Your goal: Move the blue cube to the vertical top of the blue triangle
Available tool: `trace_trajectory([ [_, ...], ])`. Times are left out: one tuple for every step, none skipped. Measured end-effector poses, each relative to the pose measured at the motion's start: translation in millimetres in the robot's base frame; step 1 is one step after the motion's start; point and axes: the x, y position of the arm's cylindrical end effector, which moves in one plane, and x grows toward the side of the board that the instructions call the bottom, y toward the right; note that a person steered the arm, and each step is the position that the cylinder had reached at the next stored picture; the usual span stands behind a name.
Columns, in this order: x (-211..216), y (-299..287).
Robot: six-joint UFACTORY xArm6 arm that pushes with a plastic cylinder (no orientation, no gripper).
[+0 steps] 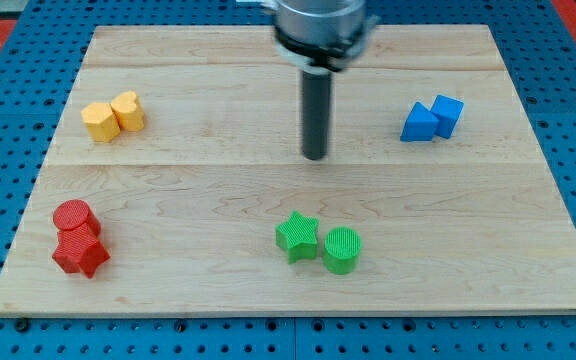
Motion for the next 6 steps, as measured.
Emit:
trace_trajectory([
  [-16.1,98.7],
  [-60.8,143.7],
  [-106.3,138.4],
  [-140.5,140.5],
  [-179.0,136.0],
  [-141.6,188.2],
])
